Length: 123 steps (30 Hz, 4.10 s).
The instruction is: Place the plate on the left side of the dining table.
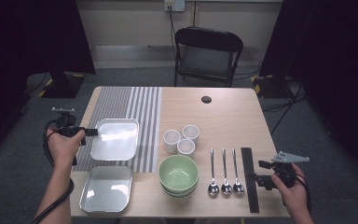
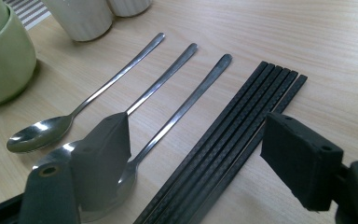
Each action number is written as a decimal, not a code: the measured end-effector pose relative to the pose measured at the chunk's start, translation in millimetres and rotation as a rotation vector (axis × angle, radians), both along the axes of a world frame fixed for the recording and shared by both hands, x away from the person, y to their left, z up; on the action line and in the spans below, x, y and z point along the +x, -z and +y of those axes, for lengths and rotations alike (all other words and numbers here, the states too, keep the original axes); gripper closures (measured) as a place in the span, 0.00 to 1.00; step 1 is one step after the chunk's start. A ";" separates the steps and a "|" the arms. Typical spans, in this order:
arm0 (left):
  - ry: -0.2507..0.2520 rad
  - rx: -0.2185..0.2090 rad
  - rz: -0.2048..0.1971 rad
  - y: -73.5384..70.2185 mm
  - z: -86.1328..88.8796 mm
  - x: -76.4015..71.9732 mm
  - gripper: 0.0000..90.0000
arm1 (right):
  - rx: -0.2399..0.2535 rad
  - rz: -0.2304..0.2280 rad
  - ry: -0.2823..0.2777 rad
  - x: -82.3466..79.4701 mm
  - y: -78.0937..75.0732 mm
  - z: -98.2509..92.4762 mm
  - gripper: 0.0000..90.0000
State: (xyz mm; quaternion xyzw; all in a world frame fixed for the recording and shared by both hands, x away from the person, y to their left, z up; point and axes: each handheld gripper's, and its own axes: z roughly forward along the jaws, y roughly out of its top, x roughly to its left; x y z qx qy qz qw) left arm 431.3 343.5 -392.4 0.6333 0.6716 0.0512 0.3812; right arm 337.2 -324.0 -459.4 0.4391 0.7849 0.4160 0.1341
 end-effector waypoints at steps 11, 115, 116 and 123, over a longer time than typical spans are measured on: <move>0.000 0.004 0.007 8.6 -1.9 14.2 0.99 | 0.008 0.006 -0.001 1.0 1.8 -0.9 0.26; -0.140 -0.037 0.034 70.9 8.7 119.5 0.92 | 0.022 0.046 -0.002 2.2 9.5 2.8 0.26; -0.144 -0.035 0.025 71.2 8.6 118.5 0.90 | 0.022 0.050 -0.002 2.0 9.5 2.9 0.26; -0.132 0.042 0.022 71.4 4.9 103.0 0.87 | 0.016 0.041 -0.013 3.0 8.6 4.2 0.26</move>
